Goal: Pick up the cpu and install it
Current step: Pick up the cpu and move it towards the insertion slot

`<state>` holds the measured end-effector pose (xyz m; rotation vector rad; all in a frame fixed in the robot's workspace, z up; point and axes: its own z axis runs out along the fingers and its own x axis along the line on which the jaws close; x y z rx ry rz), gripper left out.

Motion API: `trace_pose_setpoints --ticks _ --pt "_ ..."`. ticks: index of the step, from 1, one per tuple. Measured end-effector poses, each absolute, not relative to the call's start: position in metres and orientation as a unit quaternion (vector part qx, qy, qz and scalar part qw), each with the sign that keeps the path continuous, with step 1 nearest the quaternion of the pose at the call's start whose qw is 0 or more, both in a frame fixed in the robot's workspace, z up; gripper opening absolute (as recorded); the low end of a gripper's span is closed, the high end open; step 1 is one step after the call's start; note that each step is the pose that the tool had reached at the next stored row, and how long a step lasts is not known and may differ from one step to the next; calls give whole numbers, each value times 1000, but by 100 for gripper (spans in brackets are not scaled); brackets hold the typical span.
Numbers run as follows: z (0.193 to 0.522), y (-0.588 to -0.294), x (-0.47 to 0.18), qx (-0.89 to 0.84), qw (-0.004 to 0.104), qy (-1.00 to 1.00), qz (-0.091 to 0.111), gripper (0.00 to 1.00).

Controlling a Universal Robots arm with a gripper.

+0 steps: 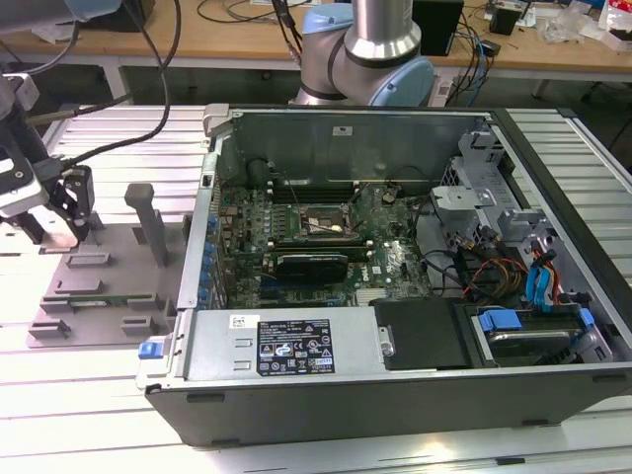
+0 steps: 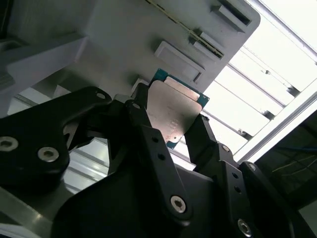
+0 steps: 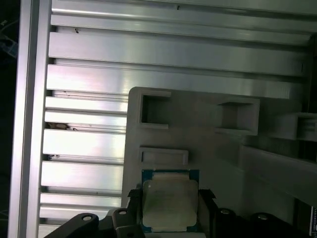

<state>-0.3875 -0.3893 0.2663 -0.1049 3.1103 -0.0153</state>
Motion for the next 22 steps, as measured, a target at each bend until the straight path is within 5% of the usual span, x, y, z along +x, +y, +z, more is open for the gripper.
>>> trace_pose_setpoints --ticks 22 --pt "306 -389 -388 -34 15 999 -5 55"
